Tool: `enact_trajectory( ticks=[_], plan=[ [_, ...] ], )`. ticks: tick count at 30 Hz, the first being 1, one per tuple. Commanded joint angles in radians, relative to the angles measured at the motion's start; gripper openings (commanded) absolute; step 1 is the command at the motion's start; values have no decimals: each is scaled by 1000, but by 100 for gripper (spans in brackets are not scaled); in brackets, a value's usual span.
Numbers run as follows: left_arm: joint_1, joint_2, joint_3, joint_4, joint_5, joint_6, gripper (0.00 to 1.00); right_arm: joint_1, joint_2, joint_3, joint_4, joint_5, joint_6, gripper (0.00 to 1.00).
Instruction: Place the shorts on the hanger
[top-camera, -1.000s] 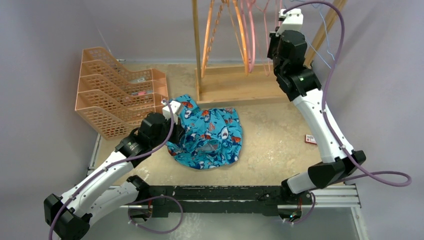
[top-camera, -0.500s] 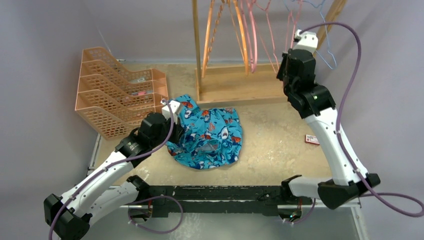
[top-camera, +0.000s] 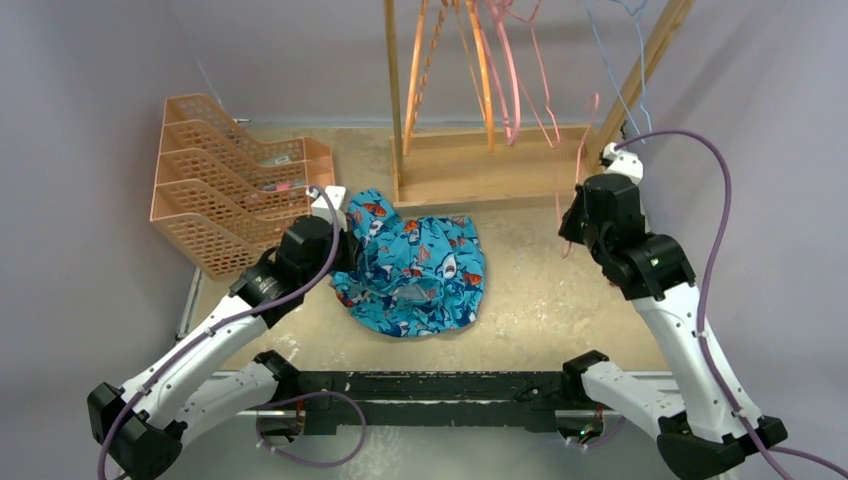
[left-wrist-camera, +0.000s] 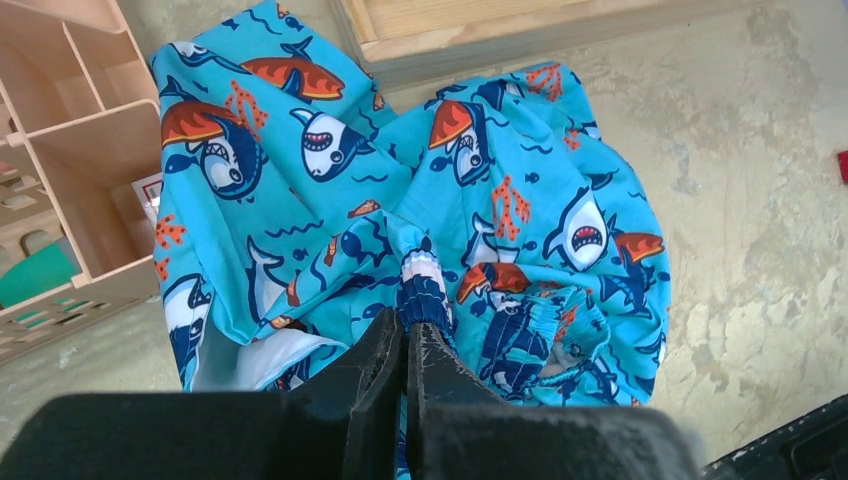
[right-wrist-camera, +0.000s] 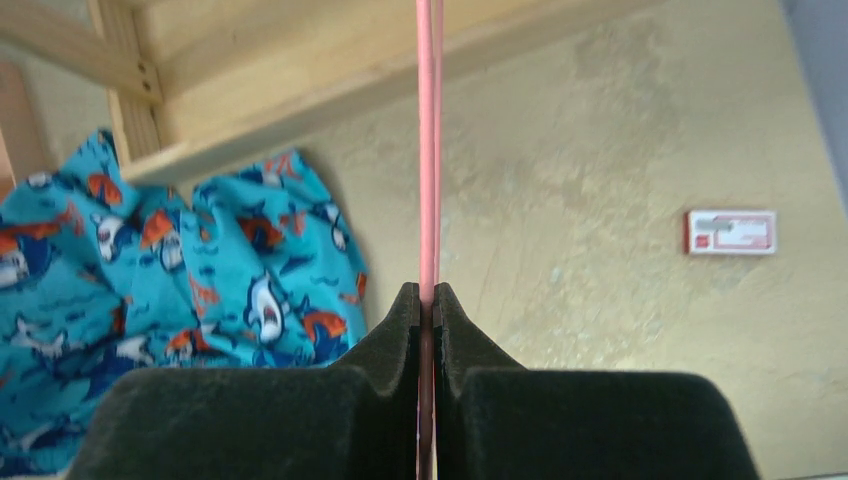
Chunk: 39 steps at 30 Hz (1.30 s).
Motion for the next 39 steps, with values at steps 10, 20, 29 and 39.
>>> enact_trajectory(
  ticks=[10,20,29,39],
  plan=[
    [26,141,215,-8,-21,-137,0,202,-87,-328,100,-390,176,0],
    [81,181,234,-17,32,-153,0,612,49,-258,48,-225,332,0],
    [82,153,238,-46,72,-64,0,634,-164,-248,93,-345,264,0],
    [85,195,324,-171,-8,-39,0,634,-272,-194,-13,-435,188,0]
  ],
)
